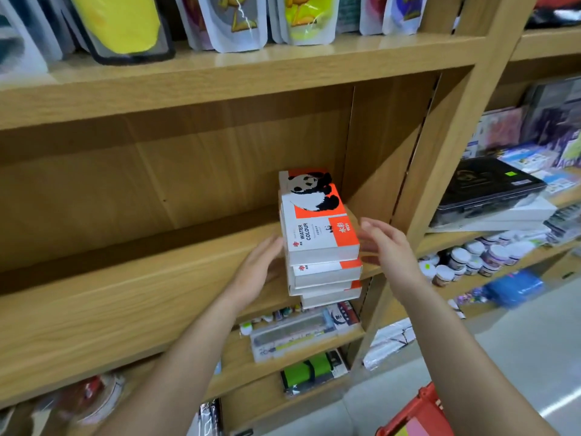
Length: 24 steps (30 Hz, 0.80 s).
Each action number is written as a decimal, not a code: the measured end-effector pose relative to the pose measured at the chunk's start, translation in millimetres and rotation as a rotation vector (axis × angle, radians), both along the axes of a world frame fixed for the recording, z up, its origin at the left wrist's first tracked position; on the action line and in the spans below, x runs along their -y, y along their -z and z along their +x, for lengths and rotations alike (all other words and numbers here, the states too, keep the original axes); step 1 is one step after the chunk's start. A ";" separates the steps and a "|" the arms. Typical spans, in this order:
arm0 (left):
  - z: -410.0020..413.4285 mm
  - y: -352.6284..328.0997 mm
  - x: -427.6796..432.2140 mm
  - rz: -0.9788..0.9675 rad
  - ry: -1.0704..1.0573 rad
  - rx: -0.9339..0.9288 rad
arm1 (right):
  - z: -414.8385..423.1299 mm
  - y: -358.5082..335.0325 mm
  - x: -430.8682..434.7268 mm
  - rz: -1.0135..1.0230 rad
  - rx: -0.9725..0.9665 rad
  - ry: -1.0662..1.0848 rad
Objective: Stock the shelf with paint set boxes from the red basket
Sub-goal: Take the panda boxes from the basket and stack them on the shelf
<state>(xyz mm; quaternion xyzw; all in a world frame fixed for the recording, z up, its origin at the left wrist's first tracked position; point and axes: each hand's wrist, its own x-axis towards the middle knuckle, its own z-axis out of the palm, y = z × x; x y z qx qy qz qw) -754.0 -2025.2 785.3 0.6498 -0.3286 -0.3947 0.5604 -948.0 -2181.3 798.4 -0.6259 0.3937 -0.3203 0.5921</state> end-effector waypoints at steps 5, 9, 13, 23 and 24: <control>-13.4 35.3 -13.3 0.027 0.070 0.067 | -38.4 66.3 -52.3 -0.161 0.106 -0.190; -24.2 42.6 -1.6 -0.017 0.081 0.232 | -29.3 77.9 -58.3 -0.315 0.029 -0.222; -31.1 37.1 16.0 -0.030 0.092 0.261 | -12.3 79.3 -41.2 -0.363 -0.039 -0.096; -28.2 38.6 57.6 -0.025 0.107 0.193 | -16.1 87.2 -32.9 -0.520 -0.284 0.228; -27.4 40.7 59.5 -0.027 0.108 0.189 | -16.7 93.6 -37.2 -0.572 -0.376 0.204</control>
